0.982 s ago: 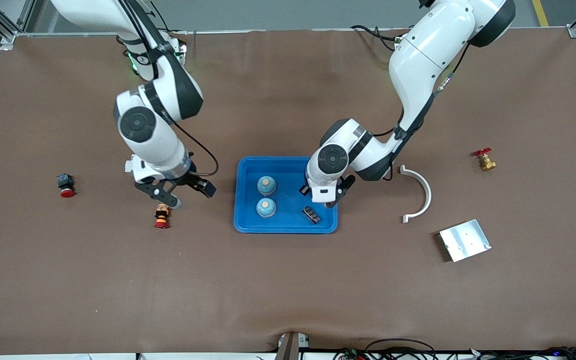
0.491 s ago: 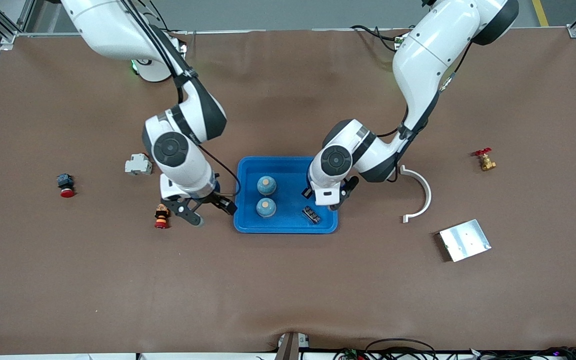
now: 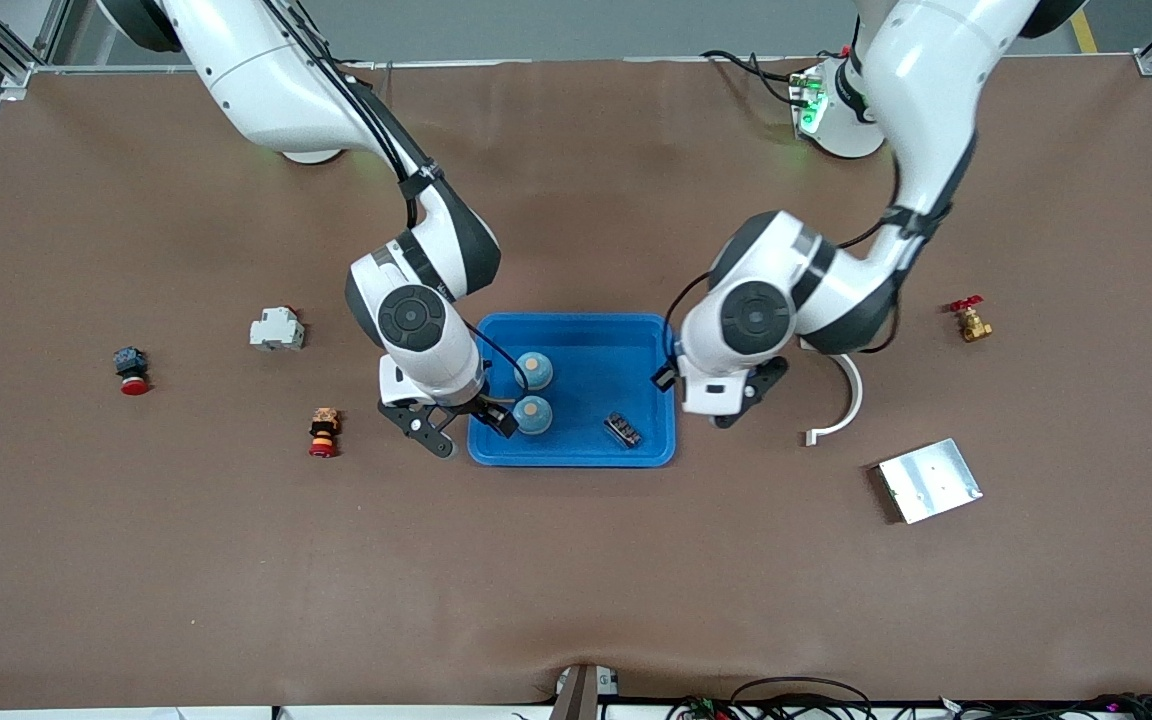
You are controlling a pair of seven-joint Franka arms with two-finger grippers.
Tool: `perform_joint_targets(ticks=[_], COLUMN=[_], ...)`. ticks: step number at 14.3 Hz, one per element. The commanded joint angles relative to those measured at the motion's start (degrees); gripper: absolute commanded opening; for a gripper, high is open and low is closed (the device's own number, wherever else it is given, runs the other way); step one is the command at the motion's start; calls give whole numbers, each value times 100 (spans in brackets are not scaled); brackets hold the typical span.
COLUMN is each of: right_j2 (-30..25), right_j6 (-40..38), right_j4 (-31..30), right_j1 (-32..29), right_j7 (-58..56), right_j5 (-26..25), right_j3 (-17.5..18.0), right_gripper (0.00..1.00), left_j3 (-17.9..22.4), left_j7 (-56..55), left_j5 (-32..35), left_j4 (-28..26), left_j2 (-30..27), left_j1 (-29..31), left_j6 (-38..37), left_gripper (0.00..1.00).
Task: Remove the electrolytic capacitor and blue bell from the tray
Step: 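Lift the capacitor with the left gripper while the right gripper grasps the bell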
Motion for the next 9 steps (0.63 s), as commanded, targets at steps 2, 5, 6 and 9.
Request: perform_joint_targets(ticks=[2,5,6,9], right_j2=[307,456,518,658], right_j6=[-75,143,223,329], right_j4=[403,438,447,561], right_j1=[36,168,212,343], right_j7=[327,372,415,644], right_j5=[-50,-50,-50,-68], right_j3=[-29,-29,-29,-29], right_gripper=[100,100,100,100], left_j3=[-106,-97,-97,-114], left_j7=[1214,2006,2374,3429], left_j5=[-68,-33,-33,-33], left_j4=[-486,-935,-1075,-1637], left_j2=[-558,-1006,-1182,-1805], left_j1=[496,891,1067,1760], left_j6=[-603,-603,-603,-594], left_gripper=[0,0,0,0])
